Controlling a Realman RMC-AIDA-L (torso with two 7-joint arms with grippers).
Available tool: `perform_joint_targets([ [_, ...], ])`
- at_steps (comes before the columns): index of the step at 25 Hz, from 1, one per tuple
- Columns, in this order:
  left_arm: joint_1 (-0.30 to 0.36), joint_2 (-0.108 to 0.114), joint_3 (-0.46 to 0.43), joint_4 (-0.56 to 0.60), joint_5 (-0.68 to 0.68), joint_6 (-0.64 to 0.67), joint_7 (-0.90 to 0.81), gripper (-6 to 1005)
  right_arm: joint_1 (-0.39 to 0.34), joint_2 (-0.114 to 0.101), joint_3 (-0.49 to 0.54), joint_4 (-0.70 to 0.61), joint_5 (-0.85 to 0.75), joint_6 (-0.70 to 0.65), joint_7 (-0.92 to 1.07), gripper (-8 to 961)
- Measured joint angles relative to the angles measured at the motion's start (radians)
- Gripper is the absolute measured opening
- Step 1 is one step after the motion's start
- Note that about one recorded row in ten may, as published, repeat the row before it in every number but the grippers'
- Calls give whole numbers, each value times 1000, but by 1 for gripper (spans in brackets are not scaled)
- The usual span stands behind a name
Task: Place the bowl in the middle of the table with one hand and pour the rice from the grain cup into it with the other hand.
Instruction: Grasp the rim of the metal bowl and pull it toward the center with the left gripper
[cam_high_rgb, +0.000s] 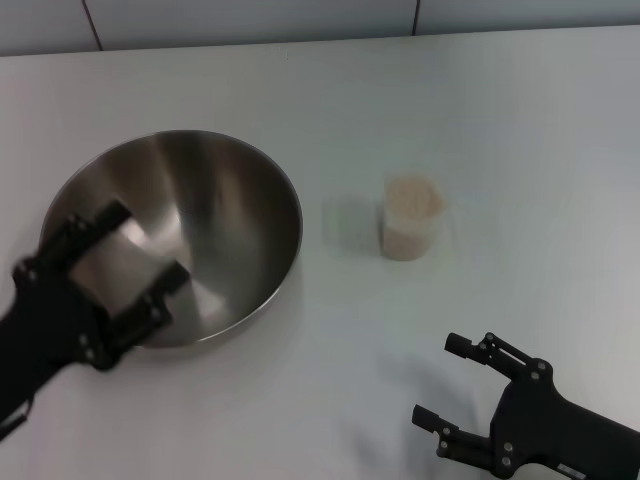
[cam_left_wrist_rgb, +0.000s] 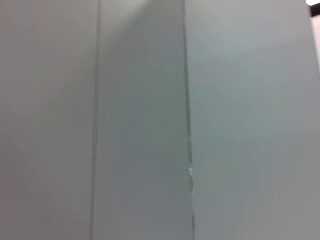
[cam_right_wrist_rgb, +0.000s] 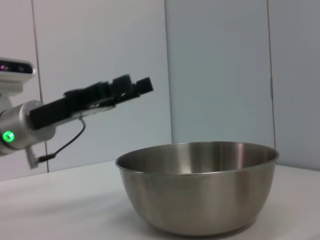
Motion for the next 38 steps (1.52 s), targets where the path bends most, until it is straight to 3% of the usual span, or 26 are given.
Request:
perform_joint_targets([
  [3, -34, 4, -53, 122, 0, -53, -213, 801, 0, 0, 2, 1, 0, 0, -1, 835],
  [4, -51, 1, -79, 210, 0, -132, -342, 801, 1, 0, 2, 1, 0, 0, -1, 835],
  [5, -51, 1, -79, 210, 0, -132, -342, 800, 1, 0, 2, 1, 0, 0, -1, 835],
  [9, -70, -2, -102, 373, -1, -300, -561, 799, 7, -1, 3, 7, 0, -1, 0, 835],
  [11, -73, -2, -87, 508, 7, -393, -717, 799, 7, -1, 3, 8, 0, -1, 0, 834],
  [12, -73, -2, -87, 508, 7, -393, -717, 800, 7, -2, 3, 8, 0, -2, 0, 834],
  [15, -54, 1, 4, 689, 46, -529, -890, 800, 7, -2, 4, 8, 0, -6, 0, 834],
  [20, -30, 5, 93, 850, 148, -607, -1039, 801, 7, -2, 5, 8, 3, -11, 0, 834],
  [21, -21, 4, 136, 959, 258, -629, -1143, 802, 8, -2, 6, 8, 2, -11, 0, 834],
  [22, -21, 4, 136, 959, 258, -629, -1143, 802, 8, -2, 5, 8, 2, -11, 0, 834],
  [24, -20, 2, 178, 1050, 401, -640, -1277, 802, 8, -2, 5, 8, 1, -11, 0, 834],
  [27, -20, 2, 178, 1050, 401, -640, -1277, 802, 8, -2, 5, 8, 0, -12, 0, 834],
  [28, -33, 4, 209, 1109, 550, -634, -1401, 802, 7, -2, 5, 8, 0, -12, 0, 834],
  [30, -43, 4, 219, 1119, 613, -634, -1434, 802, 7, -2, 5, 8, 0, -13, 0, 834],
  [38, -80, 1, 227, 1110, 745, -631, -1484, 801, 8, -2, 5, 8, 0, -14, 0, 834],
])
